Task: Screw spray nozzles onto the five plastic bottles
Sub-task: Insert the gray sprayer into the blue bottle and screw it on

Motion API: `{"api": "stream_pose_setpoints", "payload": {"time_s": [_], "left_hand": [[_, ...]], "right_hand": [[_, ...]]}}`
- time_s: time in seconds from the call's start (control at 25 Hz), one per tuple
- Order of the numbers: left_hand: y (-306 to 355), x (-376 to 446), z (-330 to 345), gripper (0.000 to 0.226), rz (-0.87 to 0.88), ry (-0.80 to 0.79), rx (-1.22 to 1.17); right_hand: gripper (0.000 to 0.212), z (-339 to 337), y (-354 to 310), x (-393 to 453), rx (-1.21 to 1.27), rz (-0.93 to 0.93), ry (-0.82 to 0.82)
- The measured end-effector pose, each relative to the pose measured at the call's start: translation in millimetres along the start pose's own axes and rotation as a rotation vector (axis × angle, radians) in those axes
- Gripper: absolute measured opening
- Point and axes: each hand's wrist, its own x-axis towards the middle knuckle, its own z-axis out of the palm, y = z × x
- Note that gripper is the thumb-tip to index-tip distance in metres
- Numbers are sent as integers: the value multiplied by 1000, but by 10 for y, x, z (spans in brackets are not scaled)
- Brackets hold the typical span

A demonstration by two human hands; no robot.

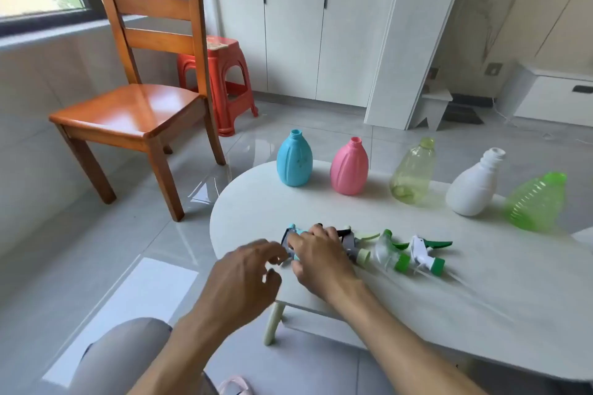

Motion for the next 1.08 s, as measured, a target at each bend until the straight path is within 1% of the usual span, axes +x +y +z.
{"api": "stream_pose_setpoints", "payload": {"time_s": [0.04, 0.08, 0.12, 0.16, 0.2, 0.24, 0.28, 0.32, 0.36, 0.48, 0.56, 0.64, 0.76, 0.84, 0.92, 1.0, 1.08], "left_hand": [[-40, 61, -18, 26, -78, 108, -122], [-41, 148, -64, 22, -160, 232, -274], [-65, 285, -95, 20, -222, 339, -423], [-73, 453, -170, 21, -285, 438, -581], [-107, 659, -193, 23, -325, 489, -713], [-132, 870, -204, 23, -363, 519, -789], [-187, 1098, -166, 23, -387, 540, -808], [-232, 1300, -110, 26, -421, 536, -786], [-276, 1461, -6, 34, -449, 517, -731], [-447, 1837, 437, 76, -497, 371, -515], [-521, 2021, 681, 103, -500, 310, -460], [-605, 2177, 831, 115, -463, 315, -481], [-720, 2377, 937, 115, -469, 341, -591], [-765, 2445, 999, 102, -469, 322, -650], [-785, 2443, 1020, 93, -486, 317, -558], [-756, 2433, 1000, 92, -494, 308, -415], [-685, 2388, 945, 93, -488, 287, -329]], "right_hand": [[22, -13, 14, 12, 85, 41, -22], [24, -49, 63, 39, 240, 101, -21], [27, -124, 112, 65, 424, 187, -8], [29, -239, 176, 90, 684, 305, 20], [30, -354, 256, 121, 975, 400, 49], [32, -469, 361, 131, 1240, 464, 102], [33, -573, 491, 127, 1436, 496, 170], [33, -679, 618, 94, 1566, 513, 218], [34, -757, 753, 34, 1658, 527, 258], [42, -878, 1135, -197, 1808, 556, 347], [48, -849, 1320, -389, 1862, 565, 358], [53, -781, 1416, -535, 1915, 565, 341], [56, -714, 1469, -571, 1912, 578, 371], [55, -703, 1495, -563, 1867, 564, 383], [55, -702, 1518, -534, 1867, 536, 395], [57, -703, 1546, -542, 1879, 530, 440], [60, -734, 1576, -573, 1910, 511, 487]]}}
